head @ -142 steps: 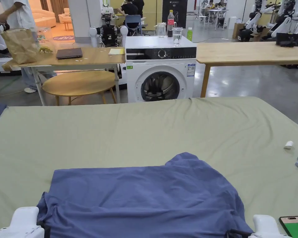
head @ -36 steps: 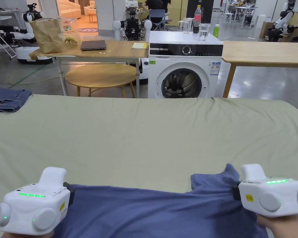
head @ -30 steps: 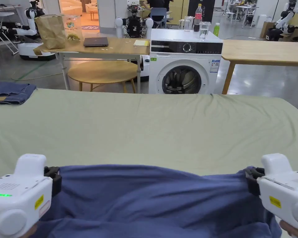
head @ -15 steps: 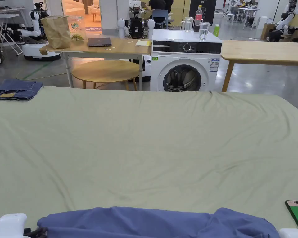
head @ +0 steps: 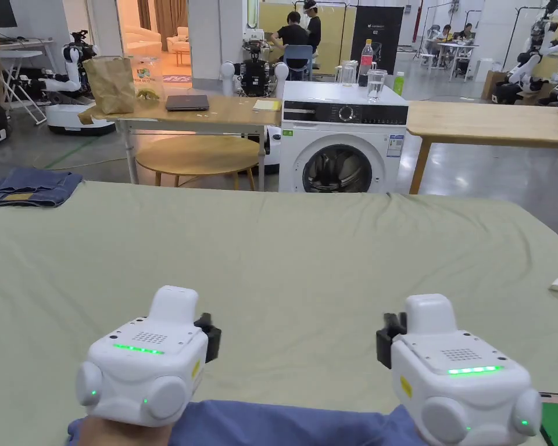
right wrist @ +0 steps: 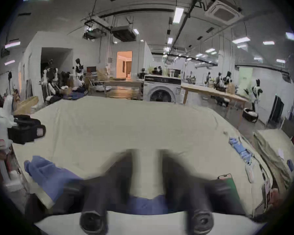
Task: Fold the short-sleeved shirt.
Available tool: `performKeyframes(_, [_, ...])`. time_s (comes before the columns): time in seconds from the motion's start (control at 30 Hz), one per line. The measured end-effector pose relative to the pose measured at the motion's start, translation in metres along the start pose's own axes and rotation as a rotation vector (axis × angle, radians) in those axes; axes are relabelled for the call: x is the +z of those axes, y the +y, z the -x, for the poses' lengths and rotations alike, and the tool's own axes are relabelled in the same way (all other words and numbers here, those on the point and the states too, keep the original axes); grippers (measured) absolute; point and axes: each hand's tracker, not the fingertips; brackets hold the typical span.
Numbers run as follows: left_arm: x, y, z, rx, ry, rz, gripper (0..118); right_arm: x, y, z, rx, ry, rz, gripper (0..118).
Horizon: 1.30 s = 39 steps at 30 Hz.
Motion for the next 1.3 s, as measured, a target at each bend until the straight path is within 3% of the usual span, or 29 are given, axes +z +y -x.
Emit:
performKeyframes(0.03, [0.004,-0.002,-0.004,0.001,-0.001,0.005,0,-0.002,-0.006,0.003,-0.012,-0.027,-0.008,0])
performKeyframes(0.1, [0.008,-0.004,-0.002,0.01,-0.018,-0.011,0,0.0,-0.01,0.002,-0.038,0.066,0.021,0])
performKeyframes(0.4, [0.022,-0.011,0.013,0.012,-0.011,-0.007,0,0.005,-0.012,0.003,-0.038,0.045,0.006,0])
performKeyframes(0.53, [0.033,-0.031,0.051,0.101,-0.041,0.006,0,0.007,-0.018,0.007,-0.033,0.063,0.021,0])
performKeyframes(0.57, [0.034,-0.04,0.065,0.144,-0.049,0.033,18,0.007,-0.021,0.008,-0.031,0.065,0.026,0])
performKeyframes(0.6, [0.034,-0.049,0.079,0.174,-0.052,0.057,53,0.006,-0.024,0.01,-0.029,0.066,0.029,0])
performKeyframes(0.63, [0.032,-0.061,0.095,0.198,-0.034,0.097,105,0.006,-0.024,0.01,-0.028,0.068,0.033,0])
performKeyframes(0.67, [0.034,-0.072,0.11,0.236,-0.013,0.114,118,0.005,-0.026,0.011,-0.031,0.073,0.039,0])
performKeyframes(0.7, [0.033,-0.083,0.121,0.296,-0.02,0.034,118,0.003,-0.027,0.012,-0.035,0.079,0.044,0])
performKeyframes(0.73, [0.028,-0.102,0.135,0.367,-0.016,0.128,118,0.002,-0.03,0.014,-0.036,0.08,0.047,0])
performKeyframes(0.9, [0.017,-0.167,0.196,0.777,-0.092,0.238,117,-0.004,-0.033,0.021,-0.041,0.097,0.07,0])
performKeyframes(1.03, [-0.01,-0.225,0.203,1.151,-0.395,0.292,90,-0.005,-0.035,0.025,-0.049,0.107,0.081,0])
performKeyframes(1.1, [-0.017,-0.234,0.191,1.28,-0.55,0.164,81,-0.007,-0.035,0.026,-0.049,0.106,0.083,0])
performKeyframes(1.17, [-0.031,-0.238,0.178,1.421,-0.603,0.166,59,-0.007,-0.035,0.026,-0.05,0.103,0.088,0])
performKeyframes(1.23, [-0.043,-0.233,0.165,1.344,-0.575,0.217,32,-0.008,-0.035,0.026,-0.051,0.102,0.092,0])
performKeyframes(1.3, [-0.046,-0.228,0.157,1.233,-0.492,0.252,15,-0.007,-0.035,0.026,-0.044,0.096,0.095,0])
